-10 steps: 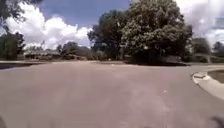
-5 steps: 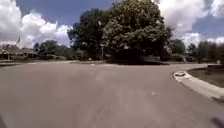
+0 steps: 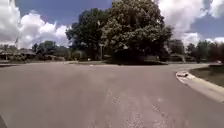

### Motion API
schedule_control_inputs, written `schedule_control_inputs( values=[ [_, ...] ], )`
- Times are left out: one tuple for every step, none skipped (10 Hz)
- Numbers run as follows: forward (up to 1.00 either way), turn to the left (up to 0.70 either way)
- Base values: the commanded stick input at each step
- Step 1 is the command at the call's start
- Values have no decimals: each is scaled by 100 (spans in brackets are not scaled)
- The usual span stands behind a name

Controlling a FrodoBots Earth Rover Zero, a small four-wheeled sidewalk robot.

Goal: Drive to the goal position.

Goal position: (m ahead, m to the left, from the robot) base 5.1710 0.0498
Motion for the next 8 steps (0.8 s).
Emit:
schedule_control_inputs(
  values=[
    [70, 0],
    [70, 0],
    [70, 0],
    [70, 0],
    [70, 0],
    [70, 0],
    [70, 0],
    [70, 0]
  ],
)
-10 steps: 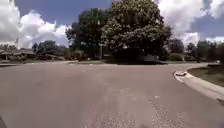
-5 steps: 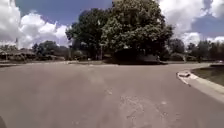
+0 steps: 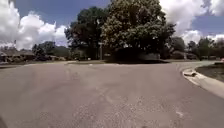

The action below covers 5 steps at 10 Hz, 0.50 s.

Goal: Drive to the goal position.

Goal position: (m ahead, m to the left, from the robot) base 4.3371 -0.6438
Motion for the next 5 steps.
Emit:
schedule_control_inputs(
  values=[
    [70, 0],
    [70, 0],
    [70, 0],
    [70, 0],
    [70, 0]
  ],
)
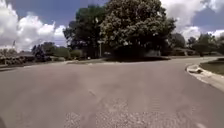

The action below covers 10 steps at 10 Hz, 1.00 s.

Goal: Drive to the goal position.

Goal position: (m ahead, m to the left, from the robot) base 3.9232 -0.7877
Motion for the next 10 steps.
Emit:
schedule_control_inputs(
  values=[
    [70, 0],
    [70, 0],
    [70, 0],
    [70, 0],
    [70, 0],
    [70, 0],
    [70, 0],
    [70, 0],
    [70, 0],
    [70, 0]
  ],
)
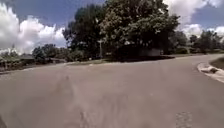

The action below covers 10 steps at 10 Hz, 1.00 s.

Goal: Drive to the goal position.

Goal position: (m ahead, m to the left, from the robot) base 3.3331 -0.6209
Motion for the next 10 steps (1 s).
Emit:
schedule_control_inputs(
  values=[
    [70, 0],
    [70, 0],
    [70, 0],
    [70, 0],
    [70, 0],
    [70, 0],
    [70, 0],
    [70, 0],
    [70, 0],
    [70, 0]
  ],
)
